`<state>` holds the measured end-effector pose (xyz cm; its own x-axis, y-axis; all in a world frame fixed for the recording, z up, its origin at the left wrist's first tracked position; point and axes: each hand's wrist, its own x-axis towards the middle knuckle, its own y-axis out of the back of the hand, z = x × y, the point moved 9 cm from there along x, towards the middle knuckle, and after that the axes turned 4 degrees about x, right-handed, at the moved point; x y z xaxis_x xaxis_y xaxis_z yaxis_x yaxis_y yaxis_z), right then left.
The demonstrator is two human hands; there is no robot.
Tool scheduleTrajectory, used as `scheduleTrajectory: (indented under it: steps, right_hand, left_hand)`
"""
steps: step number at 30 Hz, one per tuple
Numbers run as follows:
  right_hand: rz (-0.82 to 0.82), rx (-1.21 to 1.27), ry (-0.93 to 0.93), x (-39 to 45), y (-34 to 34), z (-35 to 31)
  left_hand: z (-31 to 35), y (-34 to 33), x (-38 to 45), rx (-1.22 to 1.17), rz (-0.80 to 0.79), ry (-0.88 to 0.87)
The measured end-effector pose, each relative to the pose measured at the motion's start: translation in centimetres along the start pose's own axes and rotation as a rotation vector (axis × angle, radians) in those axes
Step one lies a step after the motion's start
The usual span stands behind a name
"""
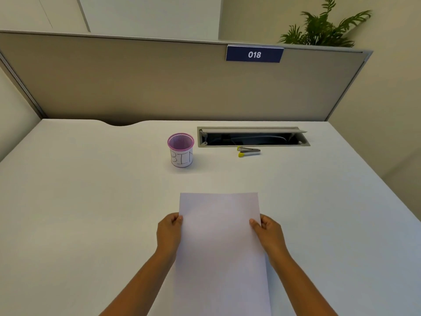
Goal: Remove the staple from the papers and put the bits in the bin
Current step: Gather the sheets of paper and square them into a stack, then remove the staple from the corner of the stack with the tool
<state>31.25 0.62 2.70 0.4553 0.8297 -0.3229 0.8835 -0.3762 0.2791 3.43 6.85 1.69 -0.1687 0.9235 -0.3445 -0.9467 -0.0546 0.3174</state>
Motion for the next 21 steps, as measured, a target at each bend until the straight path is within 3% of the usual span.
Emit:
scheduleTrajectory:
  steps: [3,6,13,21]
  right_hand:
    - [-0.008,-0.116,0.0,1.2,0.0,0.1]
    - [0.068,-0.354,0.182,3.2,1.0,-2.3]
    - [-0.044,-0.773,0.379,15.3,-0.8,-9.2]
    - [-0.209,-1.024,0.327,25.8,-4.5,-11.8]
  left_hand:
    - [-1.0,-0.8,1.2,0.061,-0.016,0.015]
    - [-0.7,-1.3,1.6,0.101,-0.039,0.006]
    - [-0.9,-2.6,2.0,0.095,-0.096,0.038]
    - [-1.0,-4.2,3.2,0.113,-0.104,0.045]
